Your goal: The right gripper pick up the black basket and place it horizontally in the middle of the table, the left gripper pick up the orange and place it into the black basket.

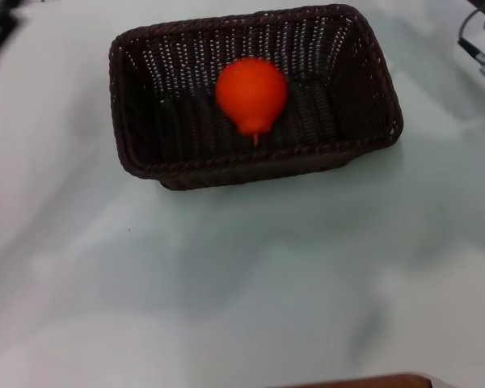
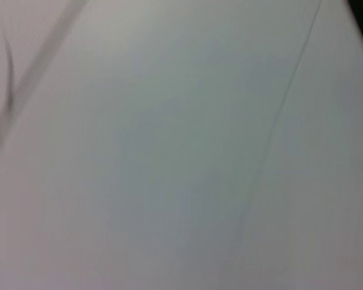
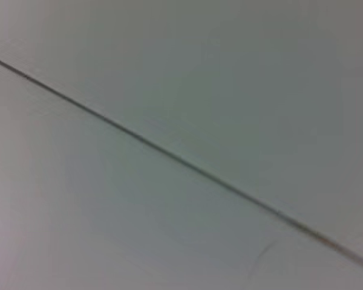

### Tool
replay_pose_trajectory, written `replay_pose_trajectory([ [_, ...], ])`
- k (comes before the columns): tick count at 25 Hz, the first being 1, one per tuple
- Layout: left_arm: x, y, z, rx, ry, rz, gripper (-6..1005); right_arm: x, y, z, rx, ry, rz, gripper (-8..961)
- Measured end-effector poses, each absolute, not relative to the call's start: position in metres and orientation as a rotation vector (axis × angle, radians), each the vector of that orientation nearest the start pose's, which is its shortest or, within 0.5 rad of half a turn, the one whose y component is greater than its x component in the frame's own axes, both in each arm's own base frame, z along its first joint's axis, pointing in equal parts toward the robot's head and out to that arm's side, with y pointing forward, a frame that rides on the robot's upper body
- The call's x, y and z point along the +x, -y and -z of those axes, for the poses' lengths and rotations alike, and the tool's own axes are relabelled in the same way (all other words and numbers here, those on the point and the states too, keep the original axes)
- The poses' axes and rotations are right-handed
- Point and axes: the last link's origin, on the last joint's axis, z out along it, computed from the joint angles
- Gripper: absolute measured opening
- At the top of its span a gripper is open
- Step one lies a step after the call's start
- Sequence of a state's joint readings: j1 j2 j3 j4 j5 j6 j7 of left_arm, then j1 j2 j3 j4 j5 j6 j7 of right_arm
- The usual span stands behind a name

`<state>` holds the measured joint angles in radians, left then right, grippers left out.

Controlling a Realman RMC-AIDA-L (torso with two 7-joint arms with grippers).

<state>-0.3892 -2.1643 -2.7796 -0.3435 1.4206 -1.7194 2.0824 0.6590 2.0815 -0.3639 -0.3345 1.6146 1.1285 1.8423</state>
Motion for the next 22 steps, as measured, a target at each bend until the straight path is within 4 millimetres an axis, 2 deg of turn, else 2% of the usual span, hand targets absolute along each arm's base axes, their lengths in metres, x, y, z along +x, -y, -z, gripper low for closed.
replay_pose_trajectory([
  [5,-0.306,-0.245,-0.052,-1.512,0.444,1.471,896,0.284,-0.404,-0.04,-1.225,1.416,0.729,871],
  [12,-0.341,-0.207,-0.075,-1.276,0.449,1.368,891,0.307,-0.396,-0.067,-0.949,1.439,1.128,870],
  [16,-0.35,-0.196,-0.079,-1.214,0.464,1.335,889,0.32,-0.387,-0.074,-0.814,1.403,1.377,870],
  [22,-0.354,-0.193,-0.077,-1.185,0.492,1.33,888,0.323,-0.378,-0.079,-0.651,1.413,1.593,871],
])
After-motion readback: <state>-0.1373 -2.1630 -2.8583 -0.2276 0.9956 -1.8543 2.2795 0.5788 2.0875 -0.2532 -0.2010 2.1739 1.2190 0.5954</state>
